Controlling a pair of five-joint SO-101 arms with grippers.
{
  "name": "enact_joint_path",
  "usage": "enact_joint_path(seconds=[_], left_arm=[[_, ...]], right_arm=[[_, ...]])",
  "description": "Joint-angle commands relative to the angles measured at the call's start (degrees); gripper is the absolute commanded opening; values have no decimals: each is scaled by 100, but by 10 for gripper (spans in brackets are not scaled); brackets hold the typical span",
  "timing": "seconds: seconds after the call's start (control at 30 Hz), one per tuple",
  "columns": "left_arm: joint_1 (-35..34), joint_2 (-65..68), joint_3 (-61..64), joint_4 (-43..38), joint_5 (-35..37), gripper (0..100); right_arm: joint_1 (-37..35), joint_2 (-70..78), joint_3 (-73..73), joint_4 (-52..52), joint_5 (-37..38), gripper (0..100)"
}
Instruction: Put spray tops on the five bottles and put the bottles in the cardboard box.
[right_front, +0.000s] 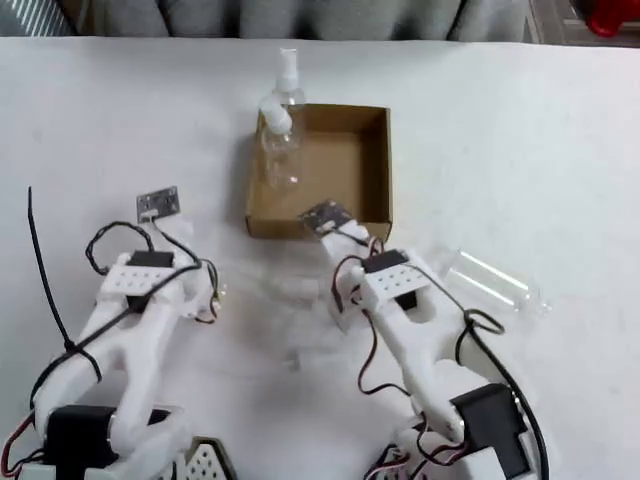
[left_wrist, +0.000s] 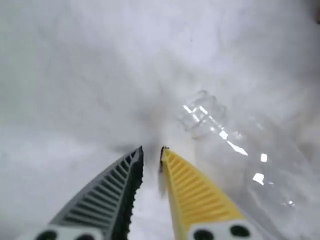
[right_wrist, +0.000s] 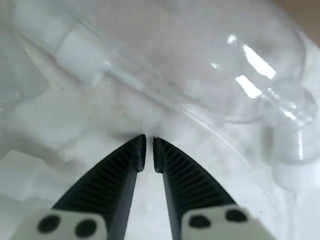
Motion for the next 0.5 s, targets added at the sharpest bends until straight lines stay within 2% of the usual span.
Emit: enact_joint_path(seconds=[0.0,0.23,0.47], left_arm=[[-22,-57,-44,-114,88,72],[295,-57,-44,-62,70,72],[523,-57,-44,-97,70,72]], right_arm=[[268,-66,-264,-92,0,16],[163,-31,-290,-822,-923,18],[-699,-40,-290,-963,-1002,17]])
